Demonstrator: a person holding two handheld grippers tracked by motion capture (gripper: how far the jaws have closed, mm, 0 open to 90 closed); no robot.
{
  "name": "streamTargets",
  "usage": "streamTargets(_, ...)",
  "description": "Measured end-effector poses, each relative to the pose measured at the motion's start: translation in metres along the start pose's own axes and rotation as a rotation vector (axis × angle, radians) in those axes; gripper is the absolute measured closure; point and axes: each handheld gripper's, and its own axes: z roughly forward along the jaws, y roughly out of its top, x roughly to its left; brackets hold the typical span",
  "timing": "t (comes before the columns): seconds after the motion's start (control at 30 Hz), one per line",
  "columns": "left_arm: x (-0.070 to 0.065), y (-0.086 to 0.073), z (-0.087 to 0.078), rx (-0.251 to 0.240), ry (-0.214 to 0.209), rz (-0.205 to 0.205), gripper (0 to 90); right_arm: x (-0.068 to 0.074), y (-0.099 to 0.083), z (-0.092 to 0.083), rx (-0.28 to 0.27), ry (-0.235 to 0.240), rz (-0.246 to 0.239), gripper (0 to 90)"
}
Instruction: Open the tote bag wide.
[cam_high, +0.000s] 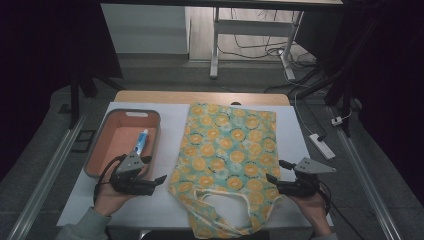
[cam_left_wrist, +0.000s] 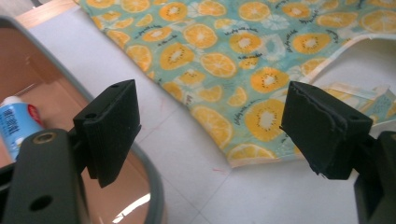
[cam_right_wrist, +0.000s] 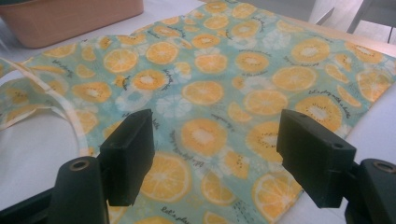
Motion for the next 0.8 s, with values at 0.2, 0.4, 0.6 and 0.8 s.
streamTargets(0.2,-0.018,0.013,0.002,-0.007,-0.041,0.057,19.5,0.002,0.001,-0.004,-0.015,-0.001,0.016,28.0)
streamTargets(0.4,-0.032,0.022,0.015,0.019,-0.107,0.1,19.4,0.006,0.001,-0.003,-0.004,-0.004,-0.002,28.0)
streamTargets(0.6,-0.048,0.025,0.033,0.068,-0.164,0.141,19.4,0.006,0.0,0.0,0.004,0.009,-0.004,28.0)
streamTargets(0.8,-0.061,0.024,0.047,0.103,-0.22,0.155,19.5,0.008,0.001,0.001,0.004,0.016,-0.008,27.9)
